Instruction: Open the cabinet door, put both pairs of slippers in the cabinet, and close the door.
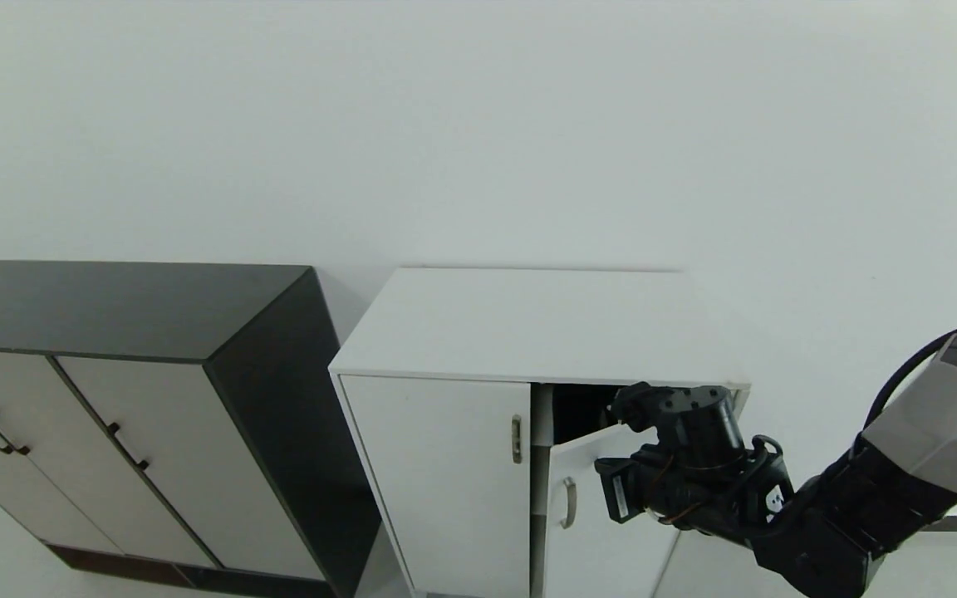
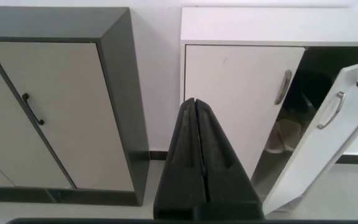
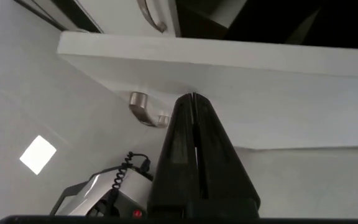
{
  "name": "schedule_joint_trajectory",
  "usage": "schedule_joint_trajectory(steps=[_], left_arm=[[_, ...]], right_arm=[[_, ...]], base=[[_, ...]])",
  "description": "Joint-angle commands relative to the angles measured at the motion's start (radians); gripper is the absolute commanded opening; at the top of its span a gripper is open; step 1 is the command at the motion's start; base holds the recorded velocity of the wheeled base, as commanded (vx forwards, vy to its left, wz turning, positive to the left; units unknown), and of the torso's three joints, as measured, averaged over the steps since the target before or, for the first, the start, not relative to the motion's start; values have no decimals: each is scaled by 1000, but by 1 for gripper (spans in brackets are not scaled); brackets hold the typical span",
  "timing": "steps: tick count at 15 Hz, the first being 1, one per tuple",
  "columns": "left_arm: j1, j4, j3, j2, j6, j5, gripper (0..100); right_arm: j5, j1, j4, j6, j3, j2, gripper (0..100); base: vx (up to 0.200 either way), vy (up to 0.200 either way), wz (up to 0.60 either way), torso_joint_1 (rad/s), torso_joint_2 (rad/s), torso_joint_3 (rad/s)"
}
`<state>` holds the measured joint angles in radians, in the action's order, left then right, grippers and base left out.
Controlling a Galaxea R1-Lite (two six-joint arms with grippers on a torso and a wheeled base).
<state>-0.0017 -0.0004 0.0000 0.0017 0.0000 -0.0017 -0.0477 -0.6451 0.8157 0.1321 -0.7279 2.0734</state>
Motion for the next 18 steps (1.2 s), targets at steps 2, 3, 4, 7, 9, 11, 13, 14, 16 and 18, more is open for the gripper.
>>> schedule_joint_trajectory(steps=[2,3,4,7,9,11,13,14,16,18], left_arm=[[0,-1,0,1,0,0,0],[0,-1,0,1,0,0,0],[0,-1,0,1,0,0,0],[0,-1,0,1,0,0,0],[0,-1,0,0,0,0,0],[0,-1,0,1,0,0,0],[0,-1,0,1,0,0,0],[0,-1,0,1,0,0,0],[0,-1,0,0,0,0,0],[0,-1,0,1,0,0,0]], right_arm=[[0,16,-1,-2,-48,37,0],[0,21,-1,-2,-64,48,0],[0,25,-1,-2,-81,59,0],[0,38,-1,-2,-136,103,0],[0,44,-4,-2,-179,129,0],[0,50,-44,-2,-235,148,0],[0,56,-69,-2,-265,154,0],[0,62,-76,-2,-286,157,0],[0,65,-81,-2,-303,168,0],[0,70,-81,-2,-317,183,0]], base=[[0,0,0,0,0,0],[0,0,0,0,0,0],[0,0,0,0,0,0],[0,0,0,0,0,0],[0,0,0,0,0,0],[0,0,0,0,0,0],[0,0,0,0,0,0],[0,0,0,0,0,0],[0,0,0,0,0,0],[0,0,0,0,0,0]])
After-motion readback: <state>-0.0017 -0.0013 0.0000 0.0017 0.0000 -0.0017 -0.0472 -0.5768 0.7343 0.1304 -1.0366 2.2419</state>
